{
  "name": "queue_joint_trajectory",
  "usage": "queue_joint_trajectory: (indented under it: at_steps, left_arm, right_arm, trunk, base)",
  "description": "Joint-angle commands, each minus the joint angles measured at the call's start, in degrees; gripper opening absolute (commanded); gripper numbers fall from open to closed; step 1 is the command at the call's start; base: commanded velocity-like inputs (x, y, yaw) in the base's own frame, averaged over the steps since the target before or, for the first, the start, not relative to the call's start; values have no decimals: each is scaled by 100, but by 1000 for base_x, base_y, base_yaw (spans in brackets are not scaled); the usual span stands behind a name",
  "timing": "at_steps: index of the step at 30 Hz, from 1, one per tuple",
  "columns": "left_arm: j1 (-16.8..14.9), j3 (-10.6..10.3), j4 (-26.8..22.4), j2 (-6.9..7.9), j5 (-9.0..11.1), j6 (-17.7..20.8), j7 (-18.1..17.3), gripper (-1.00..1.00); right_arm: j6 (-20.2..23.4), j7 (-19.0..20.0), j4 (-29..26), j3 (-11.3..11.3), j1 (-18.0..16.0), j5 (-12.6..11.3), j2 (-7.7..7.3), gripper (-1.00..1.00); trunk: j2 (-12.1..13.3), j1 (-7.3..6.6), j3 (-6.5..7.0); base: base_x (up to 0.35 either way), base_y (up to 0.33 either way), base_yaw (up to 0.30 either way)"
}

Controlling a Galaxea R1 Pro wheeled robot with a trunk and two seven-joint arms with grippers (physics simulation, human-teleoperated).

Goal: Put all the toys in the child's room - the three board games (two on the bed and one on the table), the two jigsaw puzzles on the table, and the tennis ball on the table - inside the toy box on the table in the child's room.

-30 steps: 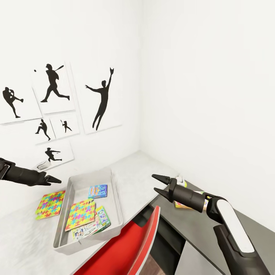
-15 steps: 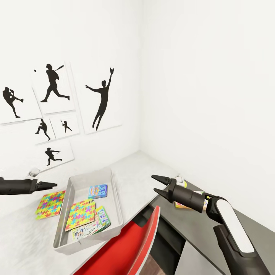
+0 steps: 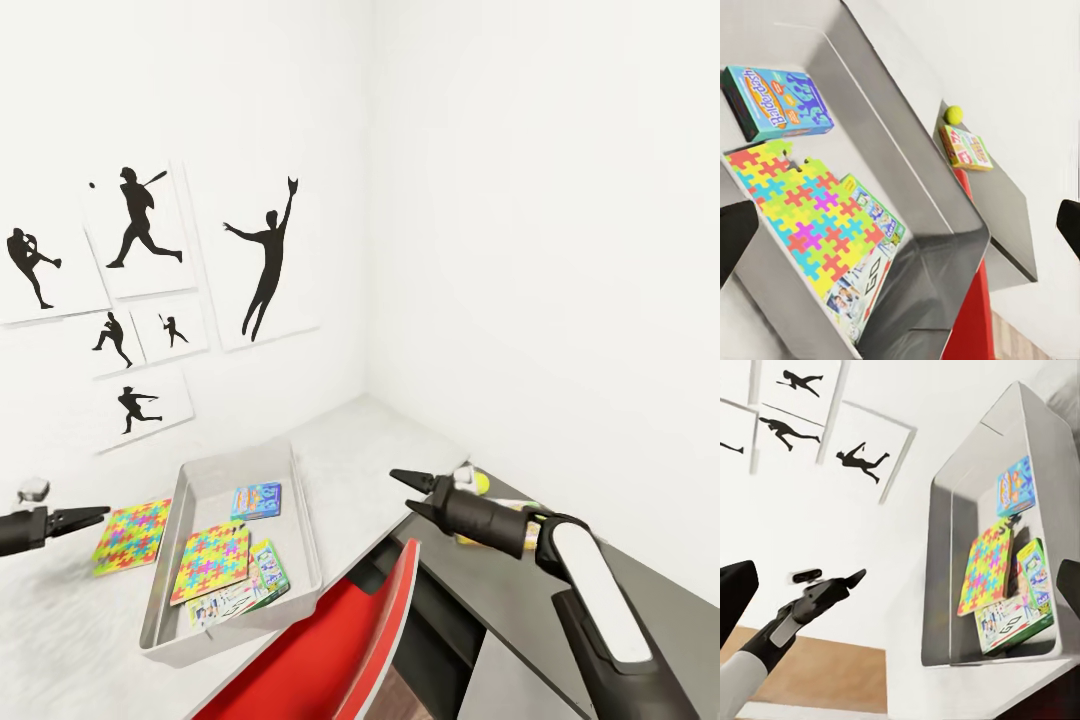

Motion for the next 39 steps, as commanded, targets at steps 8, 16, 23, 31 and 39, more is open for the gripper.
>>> queue_joint_trajectory:
  at_steps: [8,16,23,31,39]
  left_arm:
    - [-6,164,21,9,200,83,-28,100]
    - [-7,213,16,17,287,120,-28,100]
    - [-5,217,14,18,297,122,-28,100]
    - [-6,217,13,23,300,114,-28,100]
    - [-8,217,13,20,300,121,-28,100]
  right_arm:
    - [-7,-60,-5,95,-6,77,52,100]
    - [-7,-66,-5,70,-6,85,59,100]
    - [-19,-61,-5,54,-6,88,56,100]
    - [-350,-60,-5,60,-6,85,37,100]
    - [-367,-60,-5,65,-6,88,43,100]
  trunk:
    - [-14,4,-14]
    - [-14,4,-14]
    - [-14,4,-14]
    - [-14,4,-14]
    - [-14,4,-14]
  base:
    - [-18,6,0]
    - [-82,61,0]
    - [-7,5,0]
    - [-148,0,0]
    - [-161,0,0]
